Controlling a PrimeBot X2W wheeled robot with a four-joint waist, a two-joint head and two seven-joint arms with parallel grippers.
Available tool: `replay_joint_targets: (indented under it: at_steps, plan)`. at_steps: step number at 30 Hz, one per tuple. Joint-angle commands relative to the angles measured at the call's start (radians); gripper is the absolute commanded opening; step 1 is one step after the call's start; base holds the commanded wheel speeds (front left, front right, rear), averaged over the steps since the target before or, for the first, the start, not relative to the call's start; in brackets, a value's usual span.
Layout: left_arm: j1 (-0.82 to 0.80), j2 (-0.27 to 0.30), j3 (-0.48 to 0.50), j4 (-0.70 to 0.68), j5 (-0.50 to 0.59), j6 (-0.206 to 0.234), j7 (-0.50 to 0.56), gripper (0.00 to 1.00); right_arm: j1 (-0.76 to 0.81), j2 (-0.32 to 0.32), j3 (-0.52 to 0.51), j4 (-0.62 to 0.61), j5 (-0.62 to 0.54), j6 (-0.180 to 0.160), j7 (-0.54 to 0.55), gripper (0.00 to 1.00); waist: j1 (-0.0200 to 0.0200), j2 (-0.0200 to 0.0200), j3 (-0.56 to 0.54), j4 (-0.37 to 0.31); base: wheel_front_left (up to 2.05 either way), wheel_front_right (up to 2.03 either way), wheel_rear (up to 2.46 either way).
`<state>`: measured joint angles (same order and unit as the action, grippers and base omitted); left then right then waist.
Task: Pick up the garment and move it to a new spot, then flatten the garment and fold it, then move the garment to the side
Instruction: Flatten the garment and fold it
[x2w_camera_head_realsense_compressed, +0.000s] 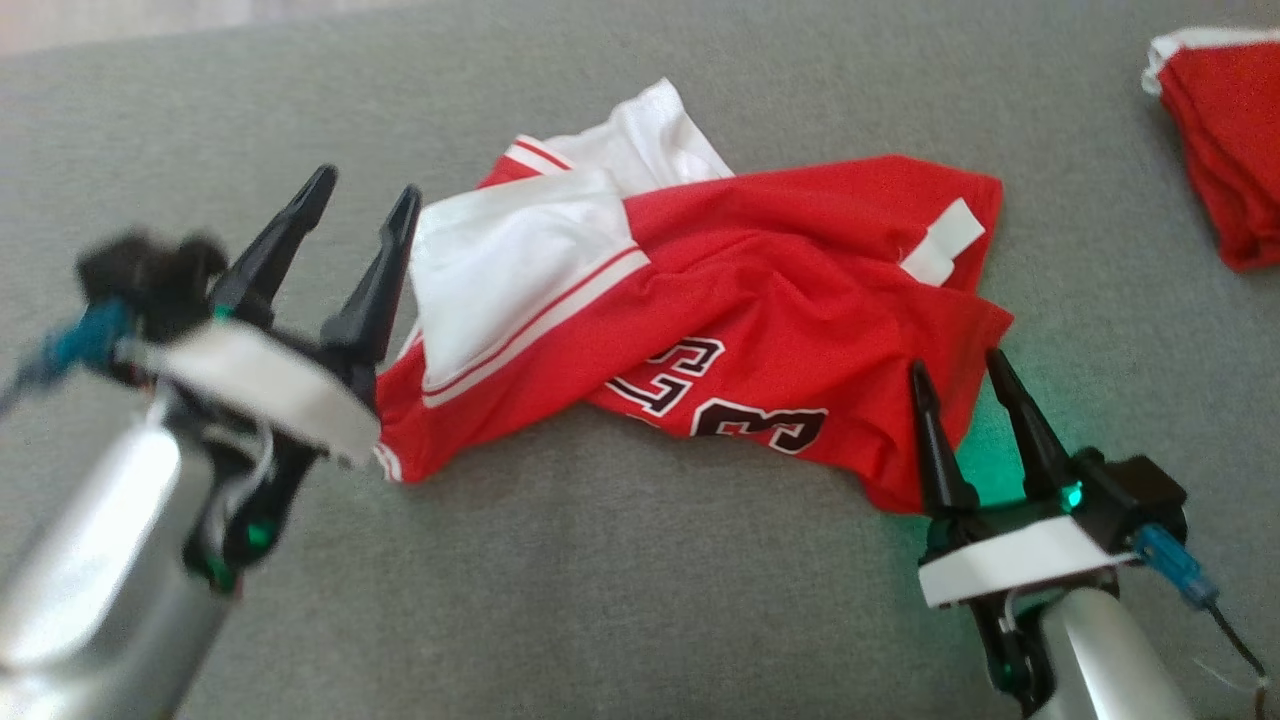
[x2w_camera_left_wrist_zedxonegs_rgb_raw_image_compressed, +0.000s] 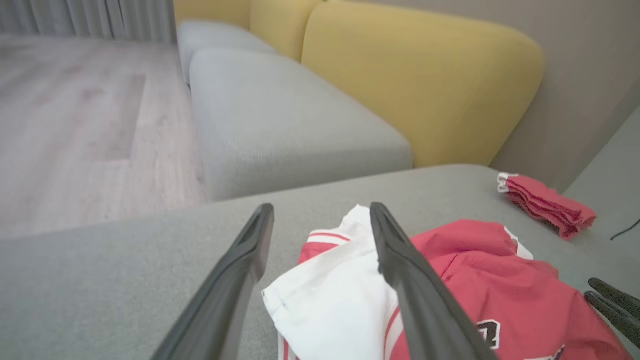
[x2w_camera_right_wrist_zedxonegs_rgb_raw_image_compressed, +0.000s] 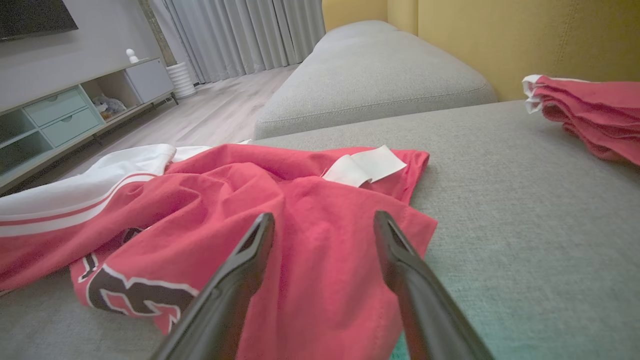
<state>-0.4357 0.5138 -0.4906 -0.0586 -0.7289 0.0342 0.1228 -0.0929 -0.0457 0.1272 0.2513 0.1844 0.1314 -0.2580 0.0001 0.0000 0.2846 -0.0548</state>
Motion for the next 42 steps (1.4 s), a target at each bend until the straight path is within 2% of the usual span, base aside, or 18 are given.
replay_joint_targets:
  at_steps: [1,4,9,16,23,24,25,26,27,33,38,42]
  plan:
    - [-0.062,0.040,0.031,0.009,-0.035,-0.022,0.059,1.00,-0.029,-0.004,0.031,-0.029,-0.004,-0.001,-0.004,1.00,-0.0001,0.0000,0.027,-0.020,0.00,0.00,0.00]
    - [-0.138,0.050,0.021,0.095,-0.106,-0.063,0.185,1.00,-0.051,-0.004,0.044,-0.027,0.006,-0.001,-0.004,1.00,-0.0001,0.0000,0.046,-0.044,0.00,0.00,0.00]
    - [-0.189,0.054,0.048,0.222,-0.232,-0.085,0.312,1.00,-0.063,-0.004,0.058,-0.026,0.022,-0.001,-0.004,1.00,-0.0001,0.0000,0.063,-0.075,0.00,0.00,0.00]
    - [-0.191,0.034,0.101,0.322,-0.354,-0.095,0.351,1.00,-0.069,-0.004,0.057,-0.028,0.033,-0.001,-0.004,1.00,-0.0001,0.0000,0.079,-0.095,0.00,0.00,0.00]
    - [-0.188,0.002,0.142,0.350,-0.454,-0.113,0.368,1.00,-0.077,-0.004,0.051,-0.030,0.029,-0.001,-0.004,1.00,-0.0001,0.0000,0.091,-0.102,0.00,0.00,0.00]
    - [-0.187,-0.004,0.147,0.349,-0.471,-0.116,0.374,0.77,-0.077,-0.004,0.050,-0.030,0.028,-0.001,-0.004,1.00,-0.0001,0.0000,0.091,-0.102,0.00,0.00,0.00]
    - [-0.186,-0.009,0.152,0.345,-0.489,-0.120,0.380,0.45,-0.077,-0.004,0.049,-0.030,0.028,-0.001,-0.004,1.00,-0.0001,0.0000,0.092,-0.101,0.00,0.00,0.00]
    - [-0.187,-0.012,0.158,0.341,-0.502,-0.123,0.381,0.33,-0.077,-0.004,0.047,-0.030,0.027,-0.001,-0.004,1.00,-0.0001,0.0000,0.093,-0.101,0.00,0.00,0.00]
    - [-0.187,-0.014,0.163,0.337,-0.510,-0.127,0.380,0.00,-0.077,-0.004,0.045,-0.030,0.027,-0.001,-0.004,1.00,-0.0001,0.0000,0.093,-0.100,0.00,0.00,0.00]
    - [-0.194,-0.003,0.166,0.315,-0.496,-0.143,0.349,0.00,-0.075,-0.004,0.036,-0.028,0.021,-0.001,-0.004,1.00,-0.0001,0.0000,0.083,-0.089,0.00,0.00,0.00]
    - [-0.199,0.022,0.147,0.256,-0.435,-0.155,0.297,0.00,-0.068,-0.004,0.016,-0.020,0.018,-0.001,-0.004,1.00,-0.0001,0.0000,0.062,-0.068,0.00,0.00,0.00]
    - [-0.198,0.049,0.119,0.188,-0.387,-0.161,0.271,0.00,-0.073,-0.009,0.001,0.016,0.057,-0.001,-0.004,1.00,-0.0001,0.0000,0.048,-0.047,0.00,0.00,0.00]
